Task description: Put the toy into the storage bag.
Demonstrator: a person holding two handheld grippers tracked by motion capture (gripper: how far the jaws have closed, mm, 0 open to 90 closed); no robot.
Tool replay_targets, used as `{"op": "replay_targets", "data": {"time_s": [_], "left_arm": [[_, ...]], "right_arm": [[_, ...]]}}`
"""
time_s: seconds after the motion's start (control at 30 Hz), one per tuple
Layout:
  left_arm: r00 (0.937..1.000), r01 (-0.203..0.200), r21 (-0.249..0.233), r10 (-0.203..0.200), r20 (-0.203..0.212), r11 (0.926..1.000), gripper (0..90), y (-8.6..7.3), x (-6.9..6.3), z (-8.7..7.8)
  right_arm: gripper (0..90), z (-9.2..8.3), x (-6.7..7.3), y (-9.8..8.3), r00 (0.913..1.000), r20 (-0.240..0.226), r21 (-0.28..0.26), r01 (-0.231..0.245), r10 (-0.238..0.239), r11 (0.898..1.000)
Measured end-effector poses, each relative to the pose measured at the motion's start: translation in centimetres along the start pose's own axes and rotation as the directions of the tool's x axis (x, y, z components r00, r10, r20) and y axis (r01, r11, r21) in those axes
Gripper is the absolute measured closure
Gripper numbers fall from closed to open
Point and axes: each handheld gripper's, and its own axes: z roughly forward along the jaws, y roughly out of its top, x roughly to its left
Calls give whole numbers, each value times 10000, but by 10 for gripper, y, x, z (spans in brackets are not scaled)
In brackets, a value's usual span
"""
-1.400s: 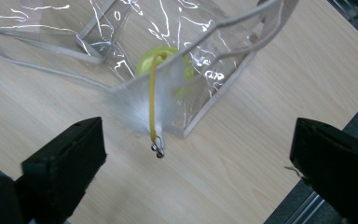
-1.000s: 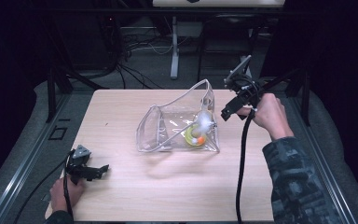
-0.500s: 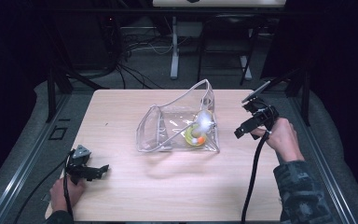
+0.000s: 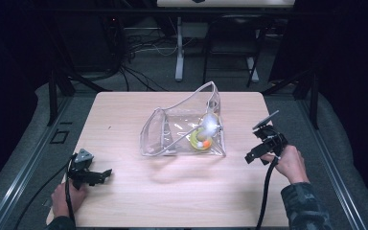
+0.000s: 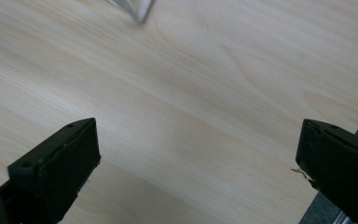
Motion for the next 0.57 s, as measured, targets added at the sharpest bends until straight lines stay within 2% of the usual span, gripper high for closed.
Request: {"op": "replay_targets", "data": {"time_s": [0.07,0.1,0.17,0.33,0.4,0.43,0.47,0.5,0.53,0.57], "left_arm": [[10000,-2,0,2,-2,10000,1,0,0,0],[10000,2,-3,-2,0,10000,1,0,0,0],[10000,2,-4,-2,-1,10000,1,0,0,0],[10000,3,-6,-3,-2,10000,1,0,0,0],[10000,-1,-2,1,-3,10000,1,0,0,0],[10000,2,-4,-2,-2,10000,1,0,0,0],[10000,4,-5,-4,-1,10000,1,0,0,0],[10000,3,-6,-3,-2,10000,1,0,0,0],[10000,1,-4,-1,-2,10000,1,0,0,0],[10000,3,-4,-3,-1,10000,1,0,0,0]], "right_arm": [[0,11,-4,-6,9999,-139,213,-60,63,9998],[0,16,-4,-10,9995,-138,124,-292,294,9995],[0,26,-6,-17,9991,-207,249,-357,362,9991],[0,50,-9,-33,9989,-250,584,-379,394,9976],[0,55,-11,-38,9998,-40,928,-168,172,9955],[0,61,-10,-42,9990,-109,587,-417,424,9974],[0,62,-11,-44,9997,-139,825,-207,219,9964],[0,67,-11,-47,9987,-164,577,-469,480,9972],[0,68,-12,-49,9994,-99,729,-321,329,9968],[0,71,-12,-51,9990,-10,641,-447,449,9969]]}}
